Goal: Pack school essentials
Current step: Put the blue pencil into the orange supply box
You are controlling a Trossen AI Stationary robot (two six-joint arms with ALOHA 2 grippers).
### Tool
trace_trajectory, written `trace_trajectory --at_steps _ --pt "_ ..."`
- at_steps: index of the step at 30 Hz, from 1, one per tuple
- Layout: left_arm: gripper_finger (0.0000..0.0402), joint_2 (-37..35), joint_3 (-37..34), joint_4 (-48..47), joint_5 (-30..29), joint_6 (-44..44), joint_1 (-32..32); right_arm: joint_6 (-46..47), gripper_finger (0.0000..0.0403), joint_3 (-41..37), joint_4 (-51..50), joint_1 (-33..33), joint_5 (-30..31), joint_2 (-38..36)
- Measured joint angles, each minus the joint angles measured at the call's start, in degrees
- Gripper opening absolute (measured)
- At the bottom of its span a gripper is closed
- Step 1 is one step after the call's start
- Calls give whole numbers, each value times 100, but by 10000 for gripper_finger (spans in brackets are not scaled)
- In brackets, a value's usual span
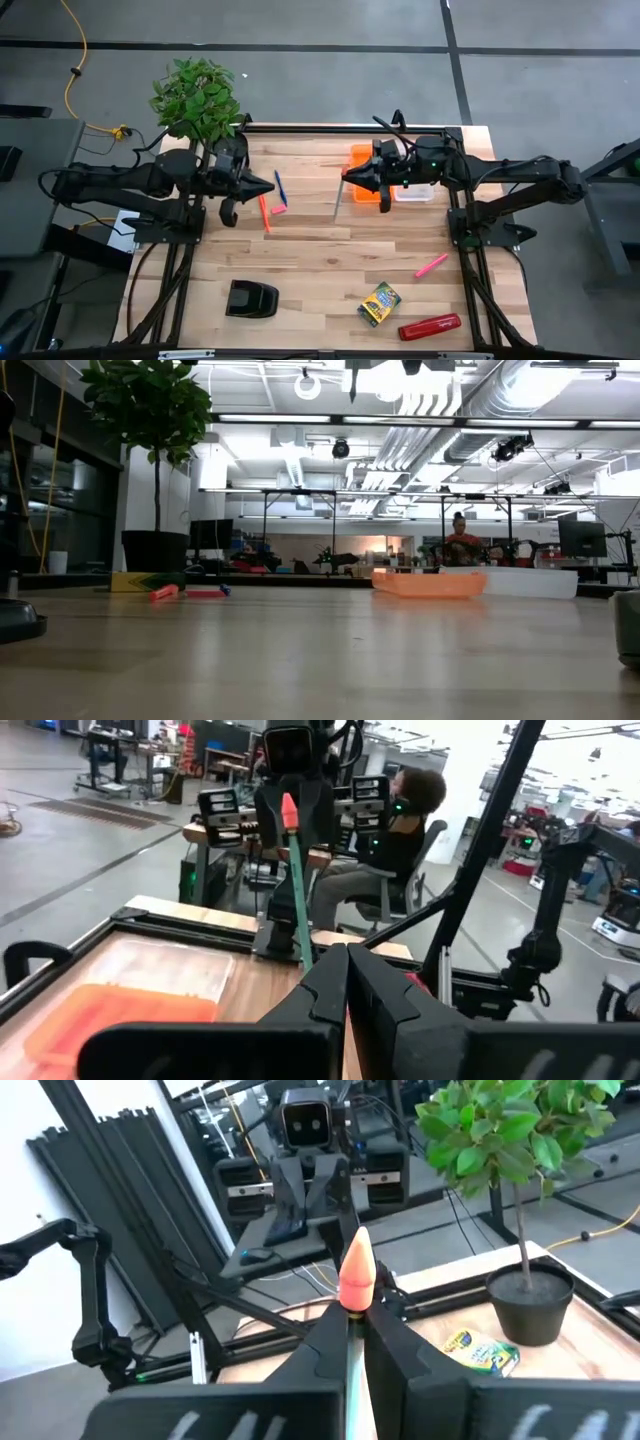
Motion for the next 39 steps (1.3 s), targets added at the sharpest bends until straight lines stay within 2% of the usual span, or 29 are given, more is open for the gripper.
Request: trace_trajectory --at_steps 12,15,19,23,26,28,34,39 --pt "0 0 0 2 -32 0 0 153 0 5 -112 -2 44 2" --pt "0 0 0 0 -32 0 0 119 0 386 -1080 -94 624 9" --pt "0 0 0 0 -32 1 0 2 0 1293 -3359 -421 1566 122" --pt "0 0 0 0 -76 1 4 157 0 1815 -5082 -897 2235 236" --pt "0 0 0 -15 -196 0 4 744 0 1773 -6049 -1380 2860 240" --pt "0 0 0 -27 -207 2 4 1103 0 1606 -6486 -1759 3008 247" --pt "0 0 0 -50 -269 2 9 1509 0 834 -6355 -2981 2834 320" --pt "0 0 2 -101 -290 -101 9 1725 0 317 -6279 -3793 2363 645"
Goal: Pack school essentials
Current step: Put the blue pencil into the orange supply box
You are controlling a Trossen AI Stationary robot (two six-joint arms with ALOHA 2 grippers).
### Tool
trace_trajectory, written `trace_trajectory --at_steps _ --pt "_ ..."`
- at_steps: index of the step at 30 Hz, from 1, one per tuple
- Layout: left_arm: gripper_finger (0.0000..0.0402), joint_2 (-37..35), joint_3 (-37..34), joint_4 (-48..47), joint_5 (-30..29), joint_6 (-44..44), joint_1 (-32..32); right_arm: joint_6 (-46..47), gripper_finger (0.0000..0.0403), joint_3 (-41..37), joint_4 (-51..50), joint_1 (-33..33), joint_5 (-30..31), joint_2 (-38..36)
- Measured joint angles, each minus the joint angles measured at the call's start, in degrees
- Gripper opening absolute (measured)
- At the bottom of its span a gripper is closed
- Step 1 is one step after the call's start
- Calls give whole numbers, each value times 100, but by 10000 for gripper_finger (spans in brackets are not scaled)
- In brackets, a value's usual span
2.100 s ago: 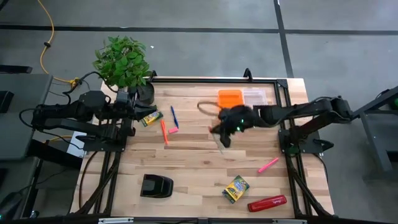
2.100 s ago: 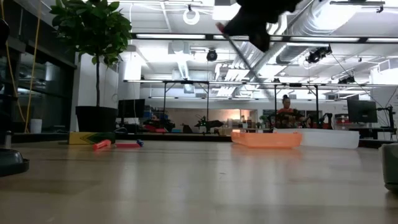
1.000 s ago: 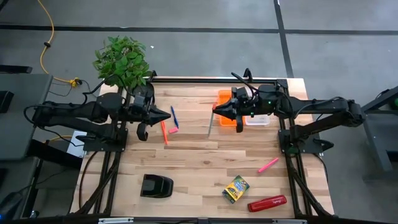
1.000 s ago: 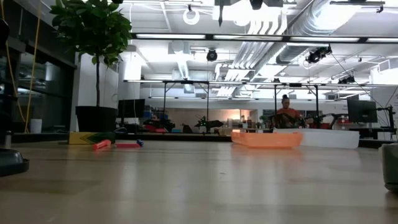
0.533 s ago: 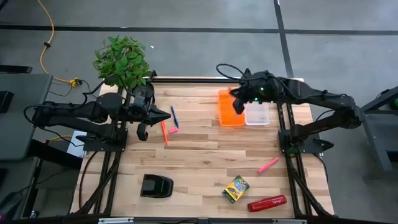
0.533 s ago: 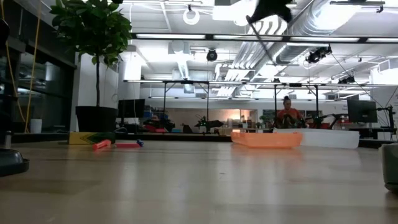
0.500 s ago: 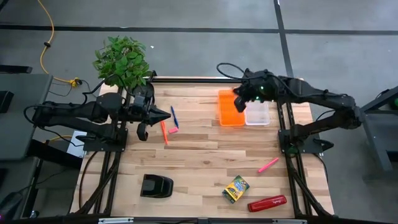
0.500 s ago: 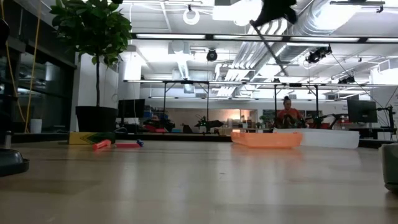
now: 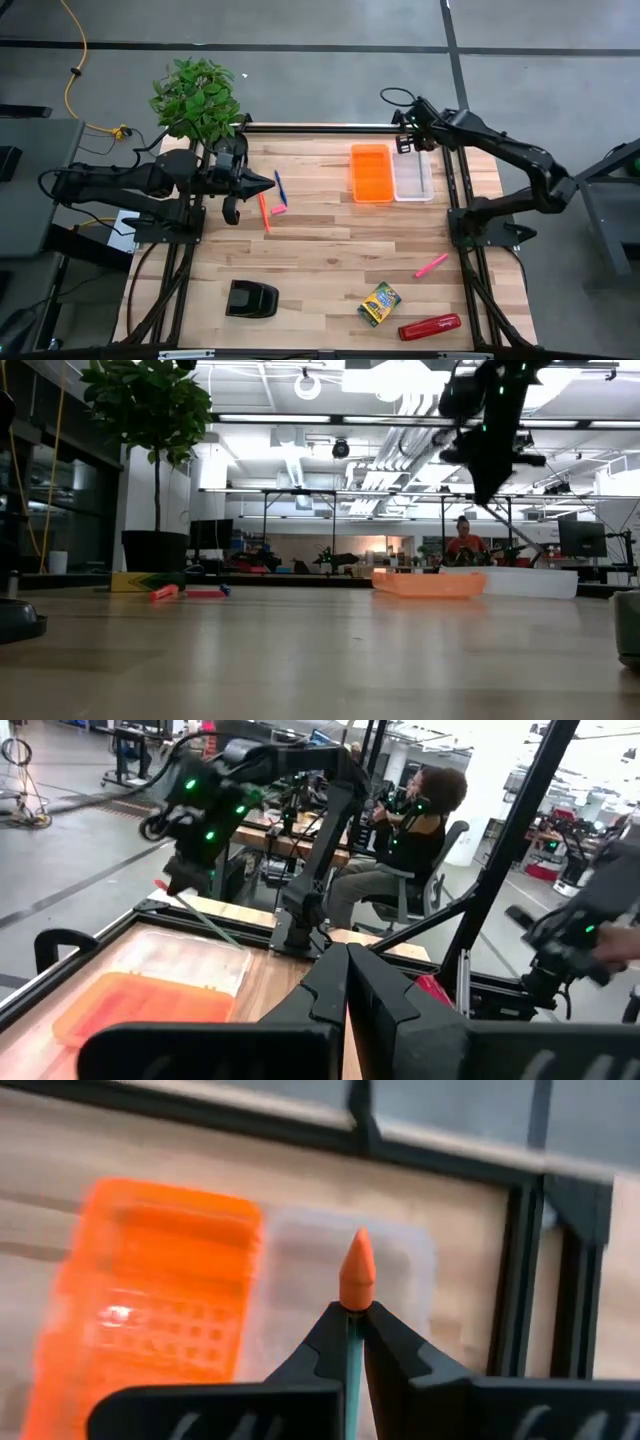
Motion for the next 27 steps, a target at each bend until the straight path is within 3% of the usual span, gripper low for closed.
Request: trace_trajectory --at_steps 15,27 --pt "0 0 0 -9 -2 151 0 -9 0 -321 257 -602 -152 945" --pt "0 0 2 -7 -1 151 -4 -263 0 97 270 -779 -193 923"
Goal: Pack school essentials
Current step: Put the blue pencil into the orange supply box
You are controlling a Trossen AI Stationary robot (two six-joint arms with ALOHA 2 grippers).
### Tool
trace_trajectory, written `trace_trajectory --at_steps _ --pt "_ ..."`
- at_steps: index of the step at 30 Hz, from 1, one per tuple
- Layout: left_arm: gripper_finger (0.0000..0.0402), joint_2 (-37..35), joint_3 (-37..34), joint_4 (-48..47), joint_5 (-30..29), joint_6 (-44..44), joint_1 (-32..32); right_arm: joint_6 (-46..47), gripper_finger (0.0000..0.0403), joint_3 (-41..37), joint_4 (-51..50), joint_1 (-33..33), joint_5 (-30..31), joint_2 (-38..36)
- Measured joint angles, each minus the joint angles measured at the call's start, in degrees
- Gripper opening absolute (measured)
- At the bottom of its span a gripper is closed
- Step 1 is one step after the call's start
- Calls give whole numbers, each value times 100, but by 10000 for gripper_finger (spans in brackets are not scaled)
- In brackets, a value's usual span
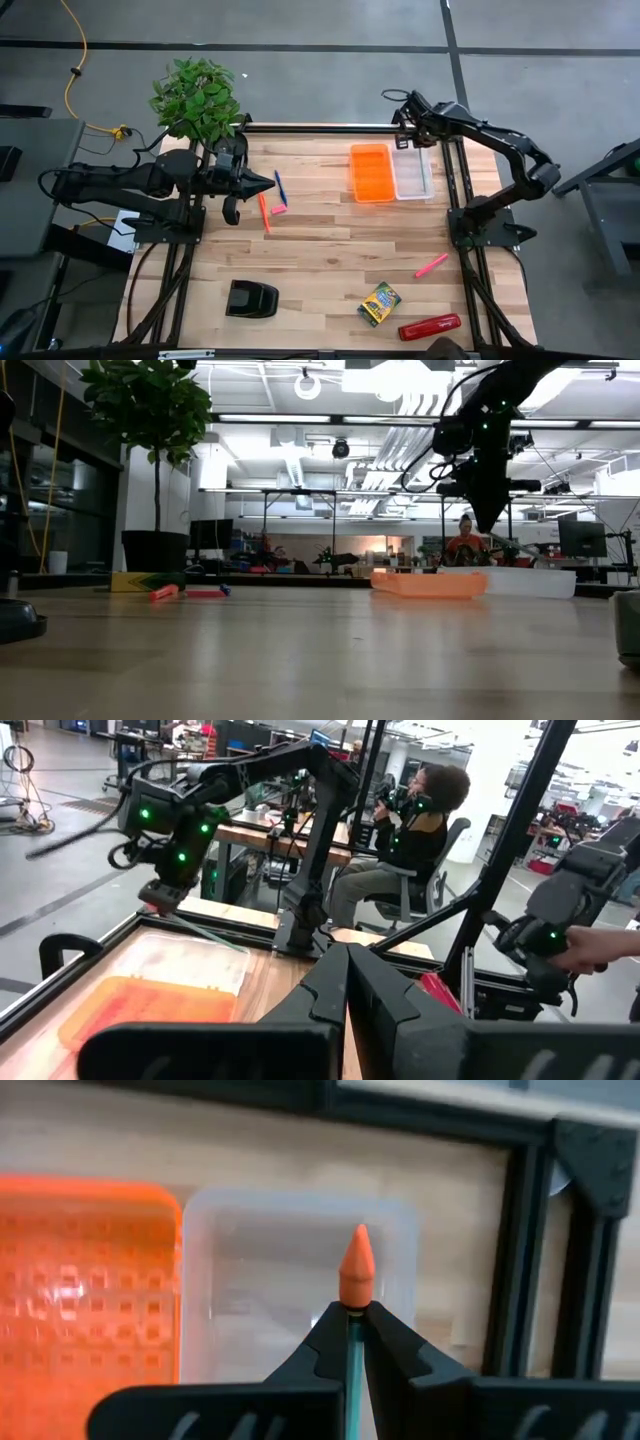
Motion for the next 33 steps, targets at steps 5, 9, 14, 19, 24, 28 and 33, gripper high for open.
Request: trace_trajectory --at_steps 5,9,14,19,24,28,33 --pt "0 0 0 0 1 0 1 -134 0 41 93 -165 224 66" --pt "0 0 0 0 1 0 1 -182 0 32 51 -206 219 298" --pt "0 0 0 0 1 1 1 -284 0 32 3 -200 186 584" --pt "0 -1 0 1 1 1 1 -297 0 28 -5 -206 -46 924" --pt "0 0 0 0 1 2 2 -301 0 28 116 -207 -58 1187" --pt "0 0 0 0 1 2 2 -248 0 28 54 -262 -52 1347" --pt "0 0 0 0 1 2 1 -118 0 26 18 -392 -136 1401"
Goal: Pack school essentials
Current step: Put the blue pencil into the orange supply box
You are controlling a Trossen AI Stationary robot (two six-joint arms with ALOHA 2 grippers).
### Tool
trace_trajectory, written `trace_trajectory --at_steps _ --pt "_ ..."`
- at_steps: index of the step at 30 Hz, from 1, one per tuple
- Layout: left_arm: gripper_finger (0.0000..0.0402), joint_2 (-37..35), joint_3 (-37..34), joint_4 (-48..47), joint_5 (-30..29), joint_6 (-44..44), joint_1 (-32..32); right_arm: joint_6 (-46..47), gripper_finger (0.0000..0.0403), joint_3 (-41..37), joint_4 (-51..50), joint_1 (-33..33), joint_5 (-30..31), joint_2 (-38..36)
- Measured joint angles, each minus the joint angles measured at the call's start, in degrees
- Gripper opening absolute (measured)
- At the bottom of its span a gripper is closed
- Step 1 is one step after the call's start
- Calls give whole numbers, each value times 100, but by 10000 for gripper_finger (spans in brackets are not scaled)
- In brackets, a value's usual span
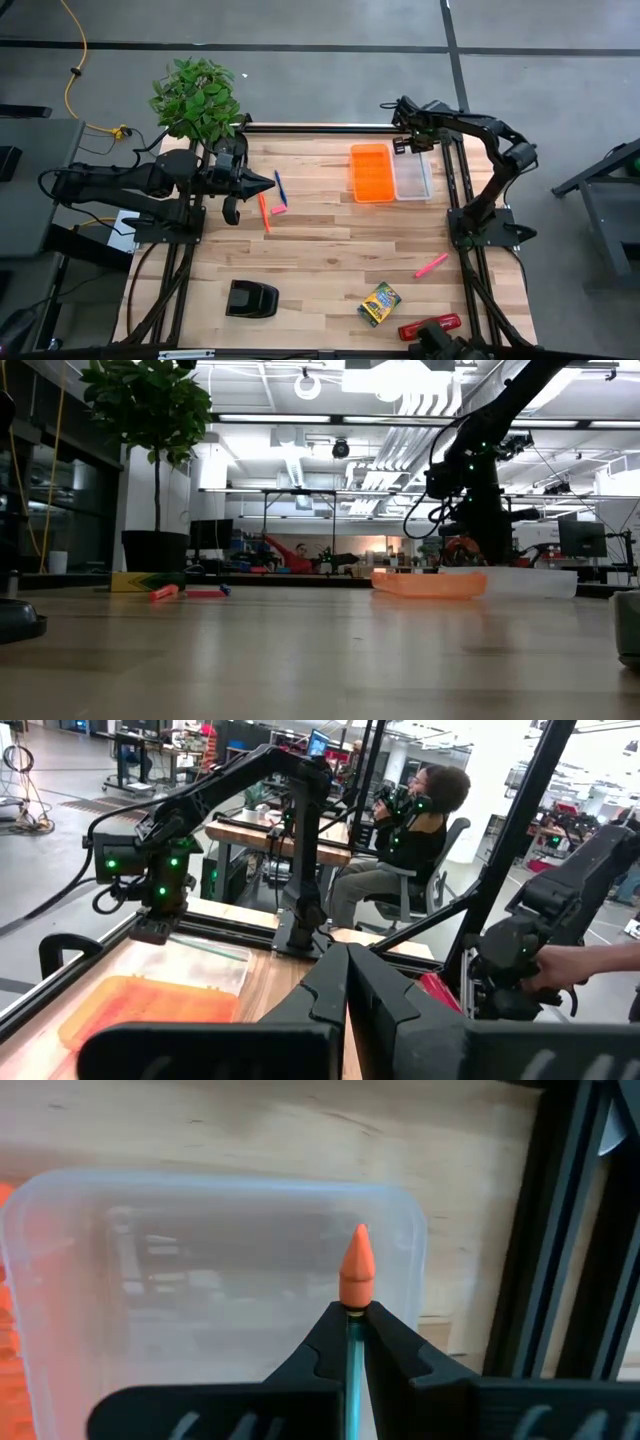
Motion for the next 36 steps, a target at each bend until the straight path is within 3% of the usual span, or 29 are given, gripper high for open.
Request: trace_trajectory --at_steps 15,30,36 --pt "0 0 0 -2 0 0 0 121 0 0 -205 -255 -381 188" --pt "0 0 0 -2 0 0 0 180 0 -2 -211 -266 -384 352" --pt "0 0 0 -4 0 0 0 397 23 -2 -223 -266 -389 352"
